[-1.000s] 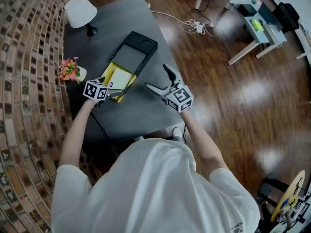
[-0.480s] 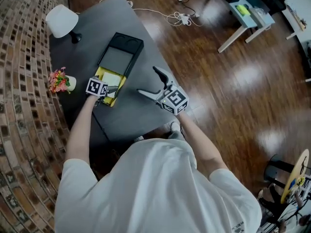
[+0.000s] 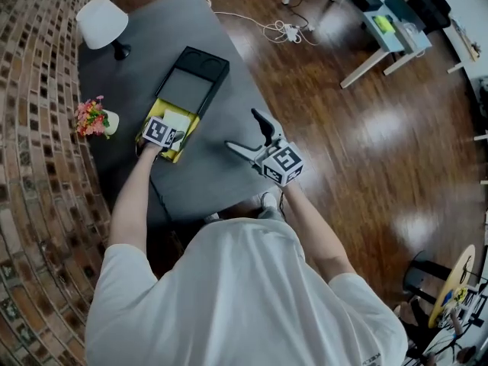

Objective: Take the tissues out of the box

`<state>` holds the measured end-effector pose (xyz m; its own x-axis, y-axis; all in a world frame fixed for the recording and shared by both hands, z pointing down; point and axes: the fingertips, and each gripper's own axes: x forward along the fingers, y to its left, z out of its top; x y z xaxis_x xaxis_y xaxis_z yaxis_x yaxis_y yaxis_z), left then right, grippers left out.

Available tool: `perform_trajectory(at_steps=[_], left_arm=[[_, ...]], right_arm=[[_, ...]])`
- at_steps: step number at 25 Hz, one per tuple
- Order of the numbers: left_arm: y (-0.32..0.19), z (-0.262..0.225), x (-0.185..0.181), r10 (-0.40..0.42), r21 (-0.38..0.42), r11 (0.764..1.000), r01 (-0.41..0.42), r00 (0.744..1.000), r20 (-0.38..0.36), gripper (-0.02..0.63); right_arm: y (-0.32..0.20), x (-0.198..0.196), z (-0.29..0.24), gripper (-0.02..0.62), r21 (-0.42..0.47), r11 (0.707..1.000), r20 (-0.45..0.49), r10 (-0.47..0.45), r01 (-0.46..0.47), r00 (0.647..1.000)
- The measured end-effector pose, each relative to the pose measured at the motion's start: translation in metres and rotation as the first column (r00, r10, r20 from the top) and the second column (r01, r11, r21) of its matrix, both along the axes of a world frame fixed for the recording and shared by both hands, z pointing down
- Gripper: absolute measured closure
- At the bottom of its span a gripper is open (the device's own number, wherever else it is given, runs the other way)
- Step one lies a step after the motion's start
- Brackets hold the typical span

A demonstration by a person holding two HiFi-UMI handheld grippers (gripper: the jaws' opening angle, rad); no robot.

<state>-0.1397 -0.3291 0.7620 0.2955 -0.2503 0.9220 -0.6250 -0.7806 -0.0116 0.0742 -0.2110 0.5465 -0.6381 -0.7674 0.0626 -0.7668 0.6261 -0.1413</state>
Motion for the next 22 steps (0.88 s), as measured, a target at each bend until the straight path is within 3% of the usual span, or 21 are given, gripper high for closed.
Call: perform_trajectory(at_steps=[4,9,15,22], left_arm=[[-0.005,-0.026,-0.007,-0.048,0.136,0.989,0.057,0.996,-0.069,0.204],[-0.011,-0.095,-0.013,-0.127,0.298,0.933,0.203,0.958,-0.256,0.209],[0.015,-0.169,-0.026,-0.167,0.404,0.840,0.362,0.881,-0.442,0.213],[0.071,-0.235,-0.040,-0.150,0.517,0.713,0.473,0.824,-0.546,0.221]], right_arm=[[-0.003,-0.016,-0.003,0.092,0.000,1.000,0.028,-0.020,0.020,0.999],[-0.005,-0.032,-0.009,0.092,0.015,0.999,0.054,-0.035,0.034,0.998],[-0.013,-0.025,-0.022,0.092,0.039,0.999,0.121,0.014,-0.019,0.993],[-0.016,-0.020,-0.053,0.091,0.099,0.994,0.162,0.024,-0.040,0.987]])
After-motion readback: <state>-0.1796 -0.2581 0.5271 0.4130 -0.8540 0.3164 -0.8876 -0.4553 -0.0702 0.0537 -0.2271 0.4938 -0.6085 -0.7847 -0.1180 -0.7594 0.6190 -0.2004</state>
